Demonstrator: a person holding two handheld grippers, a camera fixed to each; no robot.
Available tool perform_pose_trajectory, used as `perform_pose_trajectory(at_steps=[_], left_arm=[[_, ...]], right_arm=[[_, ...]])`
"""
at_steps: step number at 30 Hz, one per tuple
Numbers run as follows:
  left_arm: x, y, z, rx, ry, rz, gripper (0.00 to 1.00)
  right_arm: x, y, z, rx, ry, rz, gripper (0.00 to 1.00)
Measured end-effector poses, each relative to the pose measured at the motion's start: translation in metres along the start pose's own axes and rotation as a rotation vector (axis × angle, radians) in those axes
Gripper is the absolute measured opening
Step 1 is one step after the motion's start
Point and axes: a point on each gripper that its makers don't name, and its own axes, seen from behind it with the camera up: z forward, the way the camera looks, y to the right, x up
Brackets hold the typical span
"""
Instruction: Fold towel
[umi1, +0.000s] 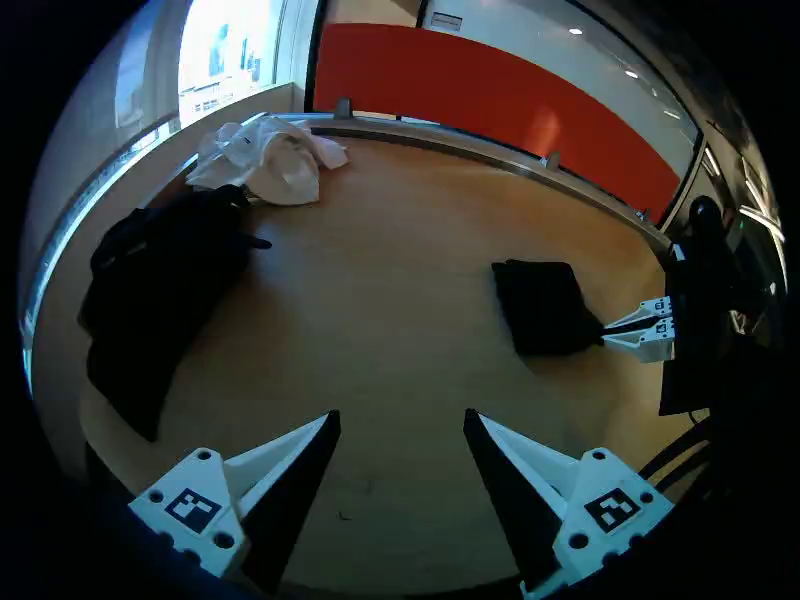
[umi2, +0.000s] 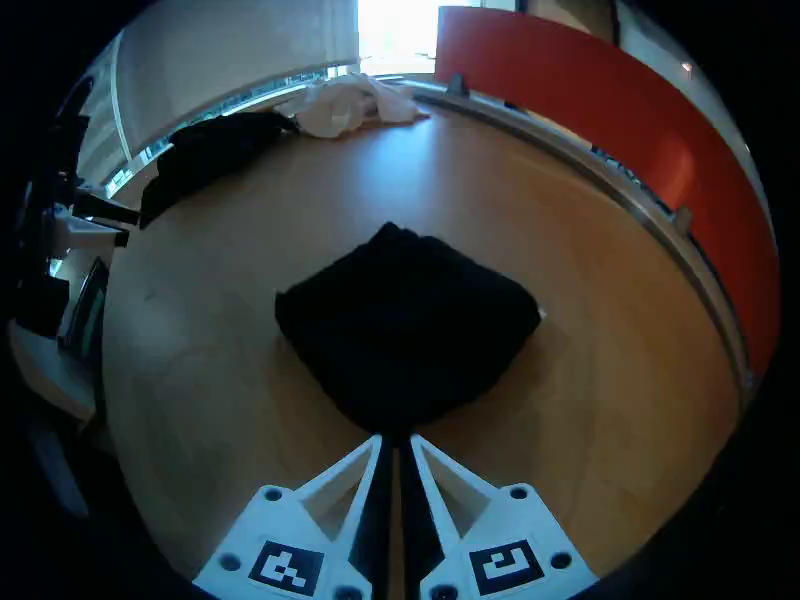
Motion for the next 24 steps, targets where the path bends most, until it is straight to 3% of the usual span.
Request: perform_pose_trajectory(at_steps=[14,18,24], left_arm=[[0.019,0.013,0.007,-0.033,0.022,0.030,0.91],[0.024,0.020,0.010,-0.044,0.028,0.039,0.92],[0.031,0.029,0.014,-0.060,0.030,0.054,0.92]], right_arm=[[0.101,0.025,-0.067,-0.072,0.146,-0.074,0.04],[0.117,0.030,-0.086,-0.087,0.173,-0.084,0.04],[0.119,0.044,-0.108,-0.114,0.191,-0.071,0.04]])
